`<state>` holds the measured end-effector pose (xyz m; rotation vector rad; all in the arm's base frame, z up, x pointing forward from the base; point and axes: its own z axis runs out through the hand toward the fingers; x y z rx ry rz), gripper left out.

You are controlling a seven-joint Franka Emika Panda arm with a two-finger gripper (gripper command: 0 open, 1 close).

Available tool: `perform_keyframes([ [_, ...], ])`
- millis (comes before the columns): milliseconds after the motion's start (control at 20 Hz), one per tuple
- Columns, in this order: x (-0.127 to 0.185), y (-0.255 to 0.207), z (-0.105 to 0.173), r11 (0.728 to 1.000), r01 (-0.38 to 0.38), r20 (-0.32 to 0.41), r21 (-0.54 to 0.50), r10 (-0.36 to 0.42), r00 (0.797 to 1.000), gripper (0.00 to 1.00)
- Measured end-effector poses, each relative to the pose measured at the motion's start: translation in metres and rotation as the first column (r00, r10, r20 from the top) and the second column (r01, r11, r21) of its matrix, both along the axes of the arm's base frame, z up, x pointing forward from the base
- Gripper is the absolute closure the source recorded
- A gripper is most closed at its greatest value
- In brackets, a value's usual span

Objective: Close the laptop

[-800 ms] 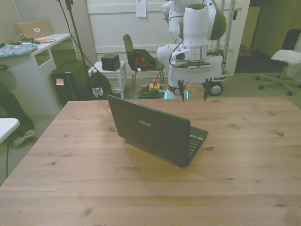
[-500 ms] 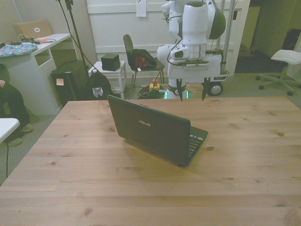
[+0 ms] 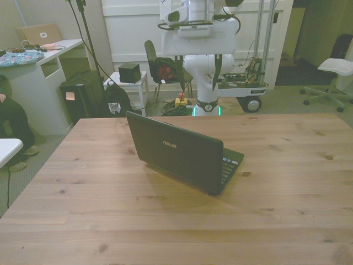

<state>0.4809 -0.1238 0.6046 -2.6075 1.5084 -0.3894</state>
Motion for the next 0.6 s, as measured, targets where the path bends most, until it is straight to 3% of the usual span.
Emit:
perform_keyframes([
  [250, 0.032, -0.057, 0.029, 0.996, 0.084, -0.003, -0.002, -0.084, 0.996, 0.0],
  [600, 0.072, -0.151, 0.013, 0.979, 0.205, -0.028, 0.017, -0.205, 0.978, 0.0],
])
